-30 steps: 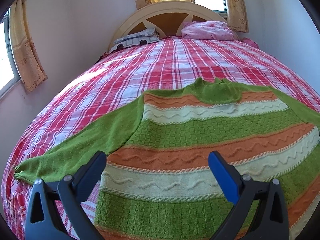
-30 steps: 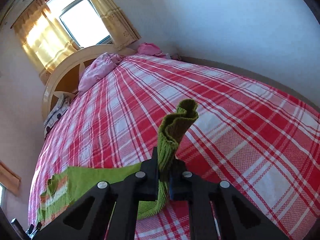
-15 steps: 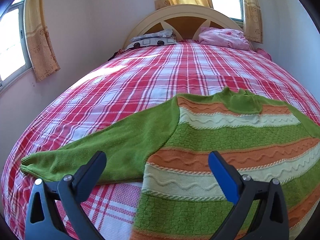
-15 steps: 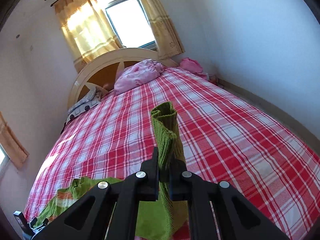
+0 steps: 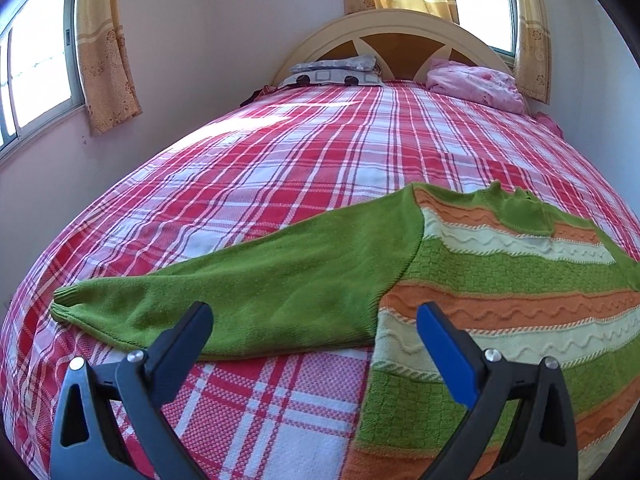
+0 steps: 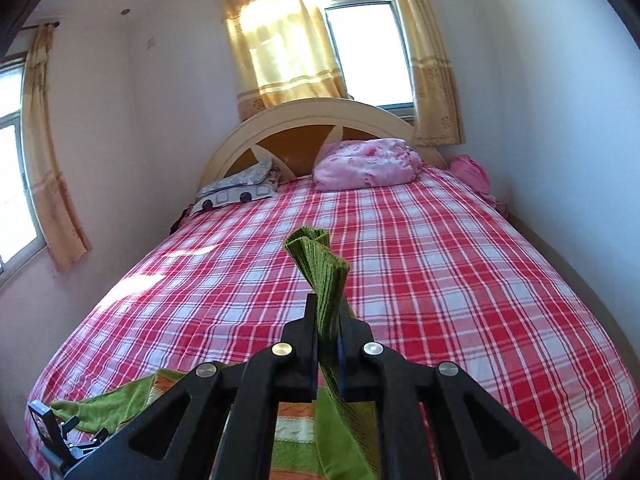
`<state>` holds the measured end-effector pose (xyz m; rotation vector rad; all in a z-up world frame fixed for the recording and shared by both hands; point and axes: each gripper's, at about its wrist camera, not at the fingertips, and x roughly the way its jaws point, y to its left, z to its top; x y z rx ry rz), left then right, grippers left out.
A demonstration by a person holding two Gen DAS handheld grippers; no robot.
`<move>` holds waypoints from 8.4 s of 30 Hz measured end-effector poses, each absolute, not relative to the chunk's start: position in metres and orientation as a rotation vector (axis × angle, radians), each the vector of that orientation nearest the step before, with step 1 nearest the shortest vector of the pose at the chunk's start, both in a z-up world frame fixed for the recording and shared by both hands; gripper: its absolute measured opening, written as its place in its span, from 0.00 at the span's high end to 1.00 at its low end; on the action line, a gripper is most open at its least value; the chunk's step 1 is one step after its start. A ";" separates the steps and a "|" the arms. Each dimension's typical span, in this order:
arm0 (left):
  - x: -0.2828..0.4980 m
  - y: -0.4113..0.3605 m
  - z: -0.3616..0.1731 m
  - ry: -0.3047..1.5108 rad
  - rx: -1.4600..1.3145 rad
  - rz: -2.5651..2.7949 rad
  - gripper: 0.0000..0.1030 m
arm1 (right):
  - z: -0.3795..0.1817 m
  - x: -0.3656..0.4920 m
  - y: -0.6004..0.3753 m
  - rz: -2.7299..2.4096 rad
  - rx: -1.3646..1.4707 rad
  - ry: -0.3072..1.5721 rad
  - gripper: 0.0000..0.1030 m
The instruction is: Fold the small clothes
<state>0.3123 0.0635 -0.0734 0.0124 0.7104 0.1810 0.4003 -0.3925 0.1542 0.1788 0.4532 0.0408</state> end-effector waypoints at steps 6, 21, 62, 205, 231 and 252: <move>0.310 0.090 -0.071 0.702 -0.031 0.209 0.00 | 0.162 0.423 -0.324 0.145 0.087 0.449 0.95; 0.299 0.127 -0.073 0.707 -0.049 0.272 0.00 | 0.054 0.441 -0.117 0.483 -0.147 0.579 0.95; 0.351 -0.002 -0.096 0.853 -0.041 -0.186 0.93 | -0.089 0.286 -0.238 0.420 -0.252 0.715 0.43; 0.360 0.128 0.072 0.378 -0.591 -0.243 0.94 | -0.036 0.290 -0.270 0.475 0.041 0.722 0.32; 0.346 -0.177 -0.057 0.675 -0.021 -0.465 0.93 | -0.101 0.247 -0.345 0.358 0.192 0.819 0.32; 0.315 -0.014 -0.064 0.621 0.327 0.013 0.11 | -0.066 0.275 -0.350 0.398 0.286 0.758 0.33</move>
